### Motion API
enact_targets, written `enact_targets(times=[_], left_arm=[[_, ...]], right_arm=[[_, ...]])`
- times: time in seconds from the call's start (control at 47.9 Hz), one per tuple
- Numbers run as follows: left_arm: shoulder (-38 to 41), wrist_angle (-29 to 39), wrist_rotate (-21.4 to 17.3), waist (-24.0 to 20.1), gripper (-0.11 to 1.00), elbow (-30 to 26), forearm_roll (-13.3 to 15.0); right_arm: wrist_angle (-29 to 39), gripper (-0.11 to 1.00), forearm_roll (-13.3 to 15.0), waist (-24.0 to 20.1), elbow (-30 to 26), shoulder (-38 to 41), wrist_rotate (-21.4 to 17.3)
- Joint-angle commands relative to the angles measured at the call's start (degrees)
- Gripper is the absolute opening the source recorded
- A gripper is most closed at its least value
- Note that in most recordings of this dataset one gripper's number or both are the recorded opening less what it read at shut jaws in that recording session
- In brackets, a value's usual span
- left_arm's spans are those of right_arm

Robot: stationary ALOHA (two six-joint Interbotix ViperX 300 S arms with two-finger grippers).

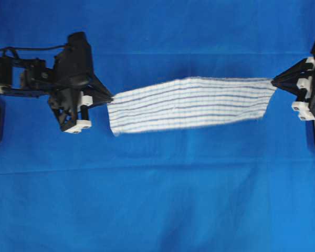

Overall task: Fold the blue towel.
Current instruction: 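Lift the folded strip and swing it to a vertical orientation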

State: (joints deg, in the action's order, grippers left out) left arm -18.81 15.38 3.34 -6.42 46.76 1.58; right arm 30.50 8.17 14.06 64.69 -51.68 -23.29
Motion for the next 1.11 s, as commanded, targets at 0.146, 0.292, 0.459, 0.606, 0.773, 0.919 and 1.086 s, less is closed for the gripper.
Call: enact_targets(times=[0.146,0.292,0.459,0.606,0.773,0.919,1.086], left_arm=[[-2.4,-0.1,0.2,0.7,0.04,-0.5,0.0],[-1.9,-0.8,0.3,2.1,0.04,-1.0,0.0],[-0.9,-3.7,1.5,5.9,0.04,-1.8,0.0],[1.7,-6.0,2.1,10.3,0.04,-4.1,0.0],[6.2,-6.8,2.1,13.4,0.04,-8.2,0.0],[10.4,-7.1,2.1,14.9,0.04,-11.8,0.0],[14.0,-7.2,1.7,17.2,0.04,-16.8,0.0]], right_arm=[[-0.7,0.03,-0.1,0.0,-1.6,0.4,0.0],[-2.8,0.03,0.2,0.0,-1.8,1.1,0.0],[-6.1,0.03,1.7,1.3,-2.7,2.6,-0.3],[-9.1,0.03,2.7,5.1,-4.7,6.2,-0.4],[-12.5,0.03,3.9,9.7,-8.0,12.4,0.0],[-15.2,0.03,5.4,12.6,-11.4,18.9,0.3],[-17.1,0.03,7.1,14.9,-16.3,26.2,0.4]])
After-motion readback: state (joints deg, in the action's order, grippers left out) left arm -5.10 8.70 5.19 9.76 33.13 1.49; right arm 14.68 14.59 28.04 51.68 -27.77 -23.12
